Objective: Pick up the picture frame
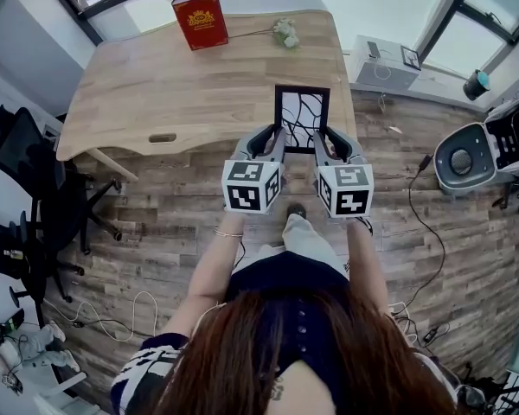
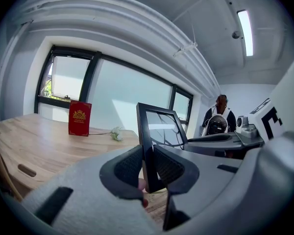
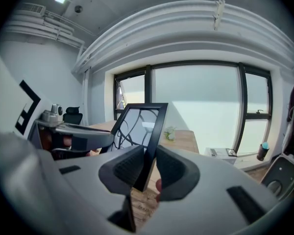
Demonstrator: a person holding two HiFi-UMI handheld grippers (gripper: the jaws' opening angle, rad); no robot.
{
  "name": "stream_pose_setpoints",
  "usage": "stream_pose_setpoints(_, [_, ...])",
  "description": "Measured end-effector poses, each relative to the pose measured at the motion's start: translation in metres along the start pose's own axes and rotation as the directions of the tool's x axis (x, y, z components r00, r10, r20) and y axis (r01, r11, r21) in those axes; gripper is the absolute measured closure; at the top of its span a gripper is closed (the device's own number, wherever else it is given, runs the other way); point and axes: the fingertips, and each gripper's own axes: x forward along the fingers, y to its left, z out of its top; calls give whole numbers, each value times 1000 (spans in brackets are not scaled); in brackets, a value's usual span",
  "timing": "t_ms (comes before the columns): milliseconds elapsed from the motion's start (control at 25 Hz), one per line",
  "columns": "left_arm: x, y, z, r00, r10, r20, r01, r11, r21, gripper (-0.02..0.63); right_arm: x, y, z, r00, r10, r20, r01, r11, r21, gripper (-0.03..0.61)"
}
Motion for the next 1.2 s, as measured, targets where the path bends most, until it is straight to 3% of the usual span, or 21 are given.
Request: stream_pose_setpoints(1200, [-89,-33,44,991,-17,134,5,996,88,528,-83,45,43,988,-25,152,31,999,-40,497])
